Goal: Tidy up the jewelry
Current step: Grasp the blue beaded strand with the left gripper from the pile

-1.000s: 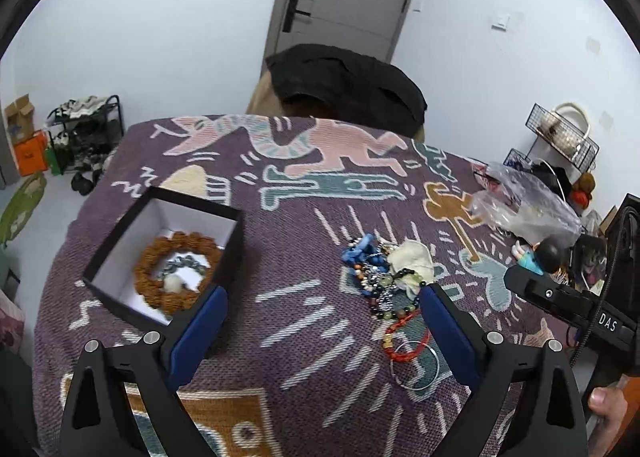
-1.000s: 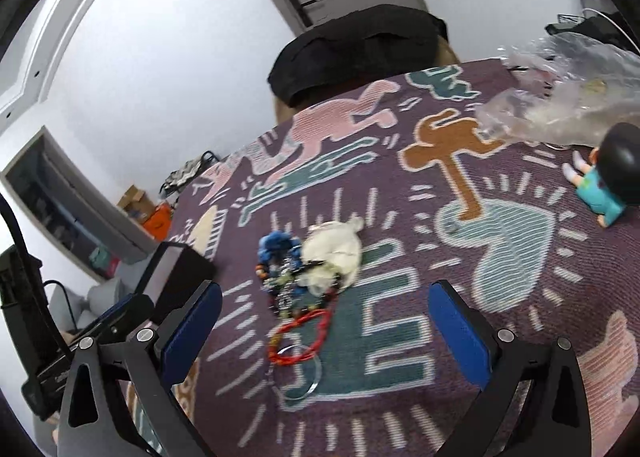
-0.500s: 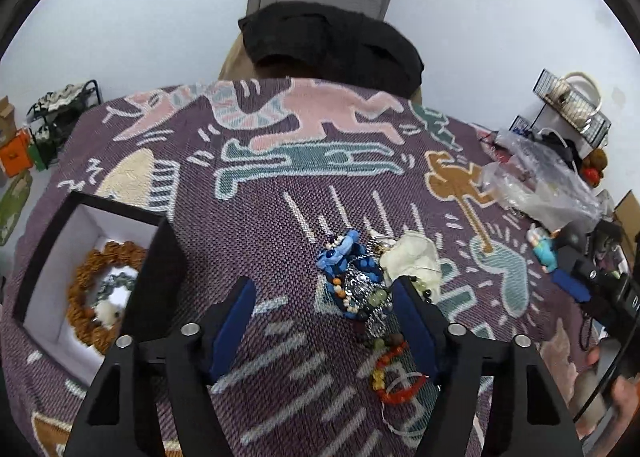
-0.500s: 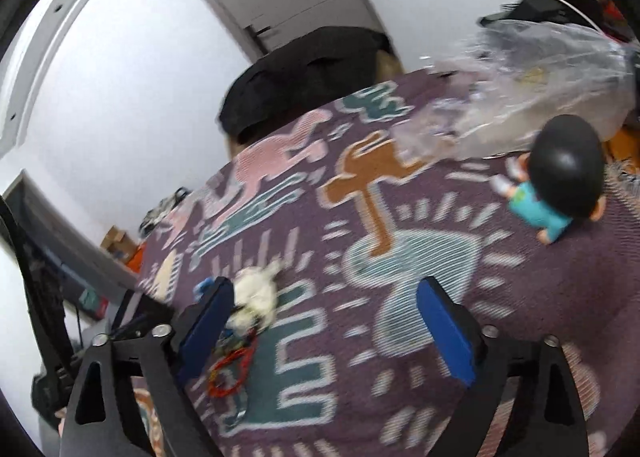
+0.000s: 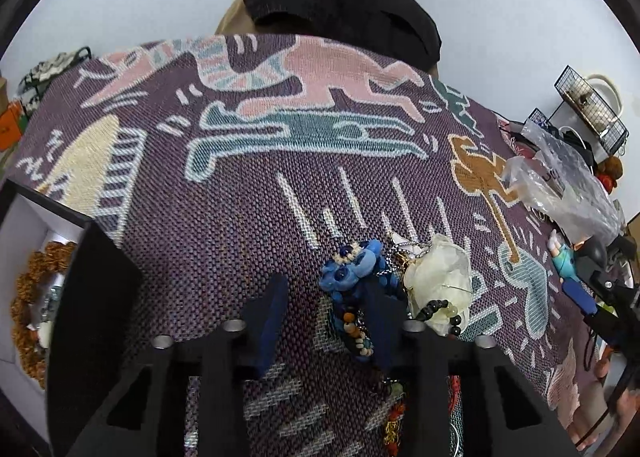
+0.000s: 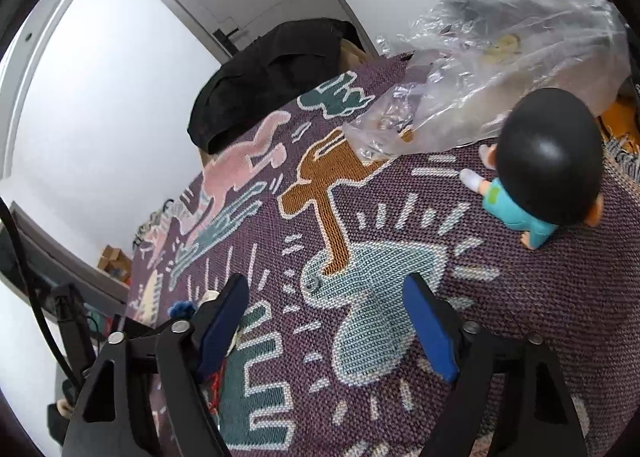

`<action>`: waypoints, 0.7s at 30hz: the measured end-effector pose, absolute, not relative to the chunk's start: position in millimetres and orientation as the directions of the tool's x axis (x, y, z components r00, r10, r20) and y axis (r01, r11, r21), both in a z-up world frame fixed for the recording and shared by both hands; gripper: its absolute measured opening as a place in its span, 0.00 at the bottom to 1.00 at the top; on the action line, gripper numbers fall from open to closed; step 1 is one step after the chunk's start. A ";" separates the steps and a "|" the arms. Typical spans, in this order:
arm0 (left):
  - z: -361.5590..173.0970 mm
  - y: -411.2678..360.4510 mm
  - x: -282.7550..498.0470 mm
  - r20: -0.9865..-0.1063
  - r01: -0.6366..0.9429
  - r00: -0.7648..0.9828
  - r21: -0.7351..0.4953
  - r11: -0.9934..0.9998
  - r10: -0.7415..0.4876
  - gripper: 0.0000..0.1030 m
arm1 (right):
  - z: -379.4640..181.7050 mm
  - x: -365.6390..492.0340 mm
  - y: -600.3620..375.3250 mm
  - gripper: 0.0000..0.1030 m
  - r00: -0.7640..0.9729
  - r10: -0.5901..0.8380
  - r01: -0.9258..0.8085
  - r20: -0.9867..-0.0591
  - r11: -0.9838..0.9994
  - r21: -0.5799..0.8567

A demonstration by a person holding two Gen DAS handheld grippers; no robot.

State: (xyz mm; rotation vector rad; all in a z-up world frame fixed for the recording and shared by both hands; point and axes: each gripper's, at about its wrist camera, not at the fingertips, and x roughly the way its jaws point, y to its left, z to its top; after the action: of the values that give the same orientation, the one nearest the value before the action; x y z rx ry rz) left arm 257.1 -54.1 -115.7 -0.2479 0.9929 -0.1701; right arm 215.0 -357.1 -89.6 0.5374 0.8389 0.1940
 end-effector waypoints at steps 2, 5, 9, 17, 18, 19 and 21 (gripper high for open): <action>-116.8 -54.9 257.6 -0.801 0.041 0.532 -0.298 0.954 -0.273 0.20 | -91.4 221.4 -347.1 0.67 0.646 0.342 0.043 -0.683 0.876 0.480; -116.5 -55.4 256.7 -0.802 0.053 0.526 -0.301 0.952 -0.283 0.15 | -95.9 233.3 -332.2 0.57 0.612 0.316 0.029 -0.725 0.907 0.420; -108.3 -50.9 252.1 -0.787 0.061 0.542 -0.313 0.948 -0.294 0.13 | -103.3 248.4 -313.8 0.45 0.553 0.280 -0.010 -0.785 0.944 0.329; -75.6 -45.1 238.4 -0.743 0.088 0.592 -0.325 0.942 -0.312 0.13 | -106.7 262.1 -295.6 0.43 0.497 0.202 -0.063 -0.844 0.978 0.197; -71.5 -44.8 236.9 -0.737 0.091 0.599 -0.325 0.941 -0.312 0.13 | -107.2 263.4 -293.4 0.43 0.493 0.192 -0.071 -0.849 0.981 0.180; -68.2 -44.2 236.1 -0.733 0.092 0.605 -0.324 0.941 -0.312 0.13 | -106.8 264.5 -291.5 0.43 0.492 0.183 -0.076 -0.851 0.983 0.167; -62.9 -41.2 234.2 -0.726 0.091 0.614 -0.326 0.941 -0.311 0.13 | -106.2 266.0 -288.9 0.40 0.484 0.168 -0.084 -0.859 0.986 0.145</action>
State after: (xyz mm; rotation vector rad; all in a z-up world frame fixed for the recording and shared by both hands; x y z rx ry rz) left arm 234.2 -41.2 -62.9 -0.2689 0.8826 -0.2347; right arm 266.0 -288.9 -106.2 0.0874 1.0547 0.1535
